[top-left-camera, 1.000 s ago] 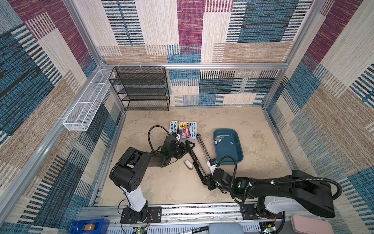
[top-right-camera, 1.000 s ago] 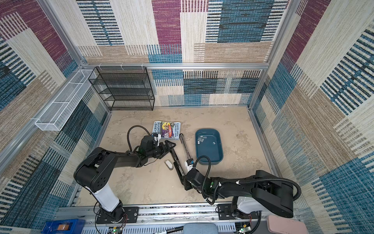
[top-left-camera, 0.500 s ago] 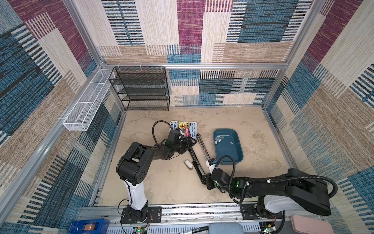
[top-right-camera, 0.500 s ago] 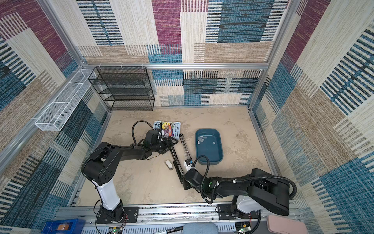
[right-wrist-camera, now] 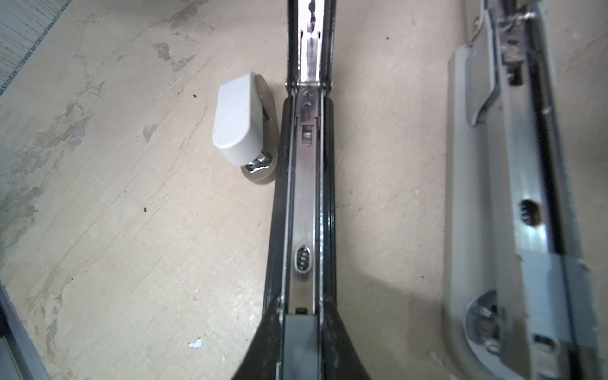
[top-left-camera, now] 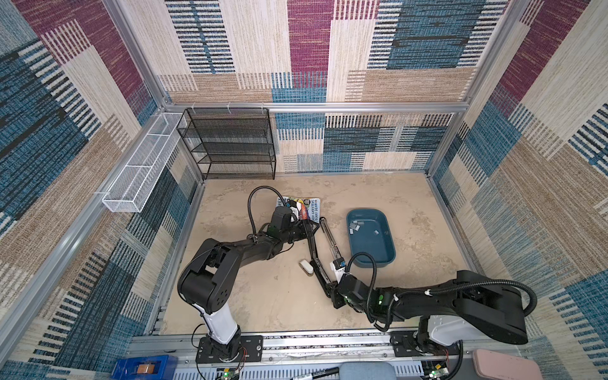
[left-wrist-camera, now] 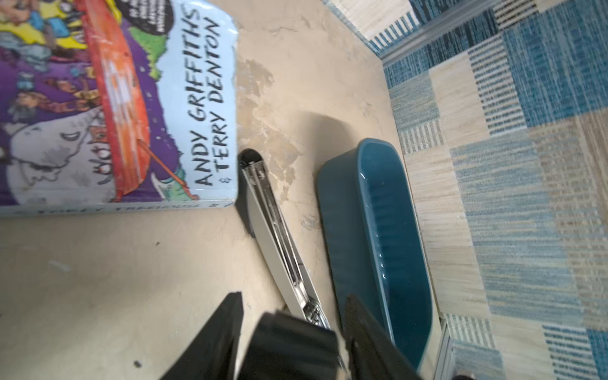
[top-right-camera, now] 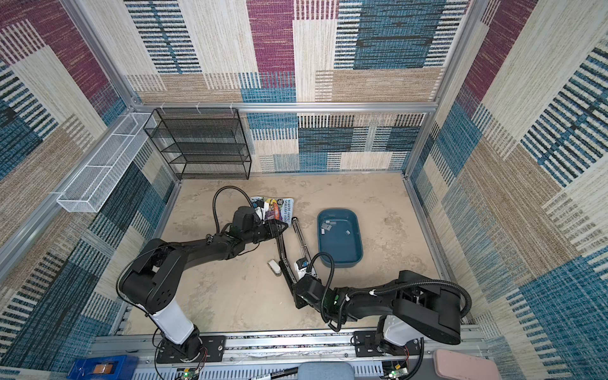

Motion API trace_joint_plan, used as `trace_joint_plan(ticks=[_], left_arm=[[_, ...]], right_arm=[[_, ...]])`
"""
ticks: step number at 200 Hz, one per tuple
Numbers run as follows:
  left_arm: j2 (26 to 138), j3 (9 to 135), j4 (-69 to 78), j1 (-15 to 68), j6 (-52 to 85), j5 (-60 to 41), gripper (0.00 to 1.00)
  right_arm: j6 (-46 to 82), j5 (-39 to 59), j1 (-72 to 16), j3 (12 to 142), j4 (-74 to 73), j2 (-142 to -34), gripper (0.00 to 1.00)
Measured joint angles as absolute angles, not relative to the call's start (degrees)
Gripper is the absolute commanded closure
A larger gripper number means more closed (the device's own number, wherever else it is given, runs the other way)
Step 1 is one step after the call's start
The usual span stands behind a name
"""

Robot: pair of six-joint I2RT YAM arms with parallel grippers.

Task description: Load the staples into the stapler

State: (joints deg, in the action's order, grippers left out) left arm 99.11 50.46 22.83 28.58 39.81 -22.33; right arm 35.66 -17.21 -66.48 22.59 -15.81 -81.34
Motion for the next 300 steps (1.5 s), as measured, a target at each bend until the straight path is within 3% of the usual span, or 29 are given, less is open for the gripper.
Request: trace_joint_plan(ticks=[73,132,197,300], left_arm=[[93.1,45.95,25.96,36.03,25.96,-12.53,0.57],[87.83,36.73,36.58,42.57,17.1,-4.34,0.56],[87.09,27.11,53.78,47.44,10.17,-0.23,0.52],[90.74,23.24,62.81,56.01,-1.26,4.27,0.45]], right_arm=[[34.24,-22.11,-68.71,18.96,-21.76,-81.76,0.93],[33.26,-27.53,-72.12,15.11,-30.5,-83.81,0.8],[31.2,-27.75,-73.23,10.24,-37.21,-82.81,0.82],[30.87,-29.54,-74.28,8.6,-40.84,-83.15,0.87]])
